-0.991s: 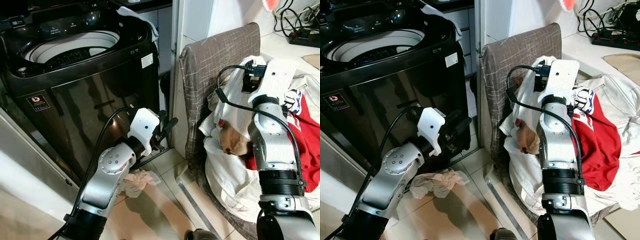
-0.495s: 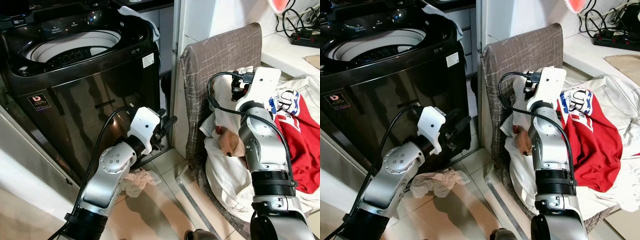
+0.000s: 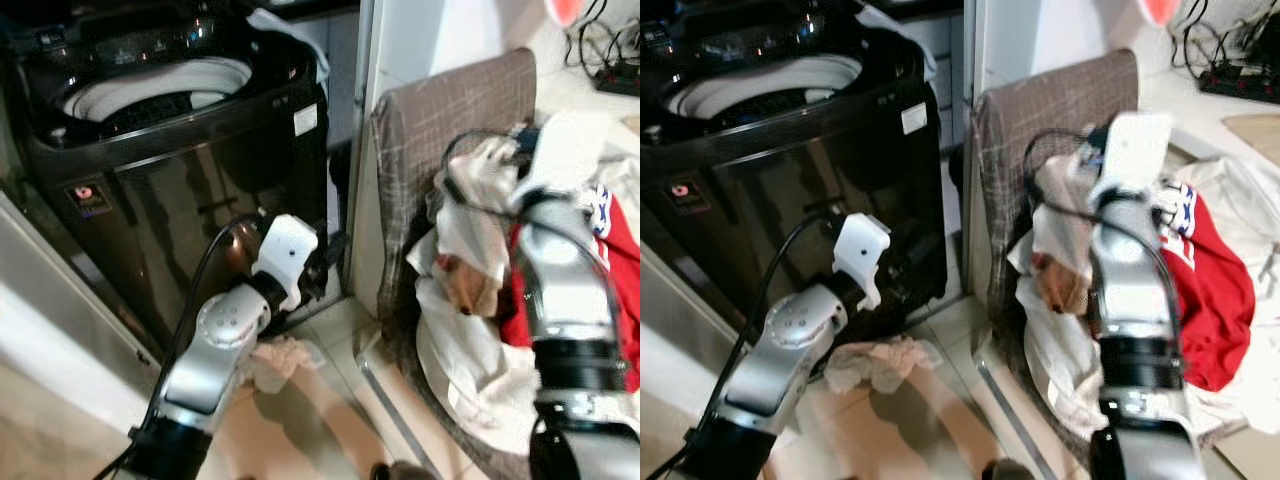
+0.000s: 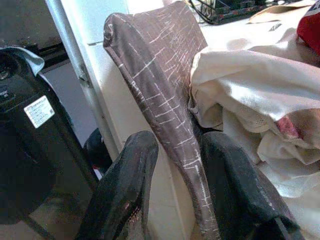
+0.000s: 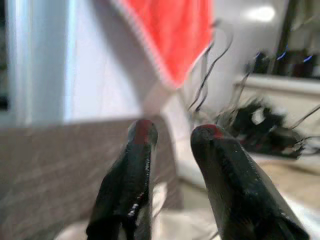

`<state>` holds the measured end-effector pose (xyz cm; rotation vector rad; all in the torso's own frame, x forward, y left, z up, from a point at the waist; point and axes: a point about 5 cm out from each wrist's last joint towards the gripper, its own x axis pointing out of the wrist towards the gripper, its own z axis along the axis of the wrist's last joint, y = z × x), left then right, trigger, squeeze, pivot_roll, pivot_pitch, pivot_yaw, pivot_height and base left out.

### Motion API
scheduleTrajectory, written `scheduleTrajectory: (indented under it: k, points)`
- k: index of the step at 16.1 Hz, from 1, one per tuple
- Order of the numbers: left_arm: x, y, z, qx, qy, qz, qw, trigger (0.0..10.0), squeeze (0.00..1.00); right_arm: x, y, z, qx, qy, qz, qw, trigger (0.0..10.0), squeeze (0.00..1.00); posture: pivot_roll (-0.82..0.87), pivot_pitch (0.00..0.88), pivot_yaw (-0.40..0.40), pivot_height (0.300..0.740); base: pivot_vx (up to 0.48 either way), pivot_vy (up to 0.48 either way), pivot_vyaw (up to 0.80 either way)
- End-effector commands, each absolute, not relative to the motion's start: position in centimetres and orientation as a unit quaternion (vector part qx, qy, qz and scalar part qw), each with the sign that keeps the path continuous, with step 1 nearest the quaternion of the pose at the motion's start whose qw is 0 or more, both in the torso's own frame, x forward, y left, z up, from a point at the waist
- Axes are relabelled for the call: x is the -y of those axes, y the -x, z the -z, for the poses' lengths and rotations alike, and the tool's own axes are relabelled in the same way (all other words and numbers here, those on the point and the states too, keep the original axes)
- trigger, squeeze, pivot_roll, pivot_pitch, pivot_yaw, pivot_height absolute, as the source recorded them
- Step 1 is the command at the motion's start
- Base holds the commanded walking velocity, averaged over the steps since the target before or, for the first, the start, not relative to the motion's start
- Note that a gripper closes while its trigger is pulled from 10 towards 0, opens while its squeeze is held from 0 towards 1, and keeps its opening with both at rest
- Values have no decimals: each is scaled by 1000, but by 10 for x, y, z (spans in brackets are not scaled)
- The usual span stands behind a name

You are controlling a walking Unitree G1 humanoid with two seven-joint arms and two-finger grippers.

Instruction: Clothes washing

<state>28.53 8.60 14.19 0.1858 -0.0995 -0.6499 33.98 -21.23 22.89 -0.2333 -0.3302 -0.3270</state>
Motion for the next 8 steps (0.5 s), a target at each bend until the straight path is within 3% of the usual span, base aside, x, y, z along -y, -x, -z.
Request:
scheduleTrajectory:
  k: [1,4,5,8]
  points:
    - [-86,-287,-144,53,-93,315,943,10000,0,220,-338,-231,163,110,183,963,10000,1000,-162,13,15,740,0,0,0]
    - [-85,-286,-146,59,-91,352,930,10000,0,236,-323,-241,182,142,263,937,10000,1000,-168,12,10,740,0,0,0]
    - [-85,-283,-149,74,-109,394,910,10000,0,239,-310,-249,205,153,275,927,10000,1000,-164,13,6,740,0,0,0]
    - [-80,-274,-149,96,-126,466,871,10000,0,234,-296,-250,176,113,245,947,10000,1000,-193,11,13,740,0,0,0]
